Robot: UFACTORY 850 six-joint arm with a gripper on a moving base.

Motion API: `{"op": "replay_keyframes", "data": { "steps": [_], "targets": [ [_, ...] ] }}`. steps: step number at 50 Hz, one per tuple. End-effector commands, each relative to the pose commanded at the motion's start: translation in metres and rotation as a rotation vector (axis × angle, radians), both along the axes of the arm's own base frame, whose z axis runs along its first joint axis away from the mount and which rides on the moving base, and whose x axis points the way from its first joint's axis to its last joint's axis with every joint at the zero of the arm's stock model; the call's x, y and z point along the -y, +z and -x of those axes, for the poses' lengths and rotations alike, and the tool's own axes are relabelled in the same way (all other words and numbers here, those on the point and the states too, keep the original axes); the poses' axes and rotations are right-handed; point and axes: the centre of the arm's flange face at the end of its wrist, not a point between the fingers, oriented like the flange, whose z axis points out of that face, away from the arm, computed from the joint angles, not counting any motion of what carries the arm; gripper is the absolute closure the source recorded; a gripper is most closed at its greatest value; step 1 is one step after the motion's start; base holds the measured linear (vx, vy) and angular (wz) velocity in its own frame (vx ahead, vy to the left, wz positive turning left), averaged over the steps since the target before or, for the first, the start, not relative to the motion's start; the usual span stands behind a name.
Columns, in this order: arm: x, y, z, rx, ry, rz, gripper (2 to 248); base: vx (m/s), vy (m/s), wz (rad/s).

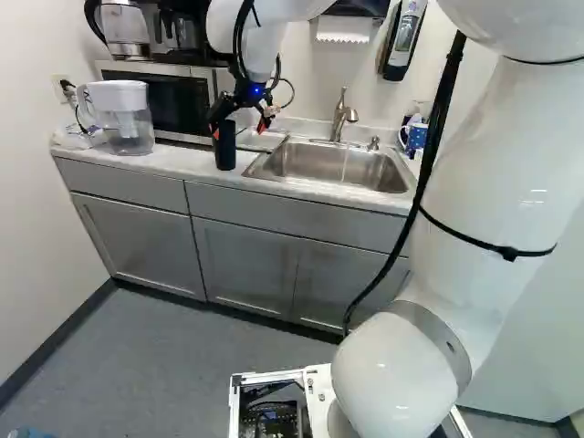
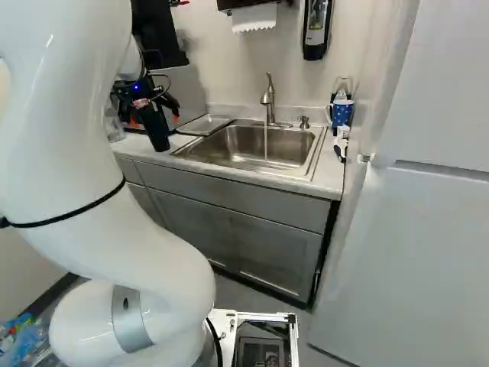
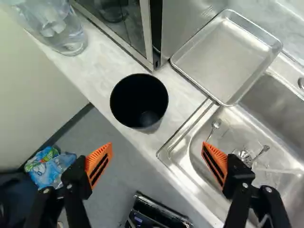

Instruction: Rinse the cup and place it in the tray

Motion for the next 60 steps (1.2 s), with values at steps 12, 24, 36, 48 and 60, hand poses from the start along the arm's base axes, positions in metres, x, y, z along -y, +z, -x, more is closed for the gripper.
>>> {"op": "replay_keyframes", "data": {
  "steps": [12, 24, 36, 48, 60],
  "targets": [
    [-0.015, -0.011, -0.004, 0.014, 0.022, -0.007, 3, 0.000, 0.000, 0.000],
    [-0.026, -0.024, -0.008, 0.022, 0.037, -0.011, 3, 0.000, 0.000, 0.000],
    [-0.030, -0.037, -0.015, 0.035, 0.037, -0.017, 3, 0.000, 0.000, 0.000],
    [-0.034, -0.048, -0.020, 0.064, 0.039, -0.031, 3, 0.000, 0.000, 0.000],
    [-0.037, -0.059, -0.019, 0.096, 0.046, -0.046, 3, 0.000, 0.000, 0.000]
  ]
}}
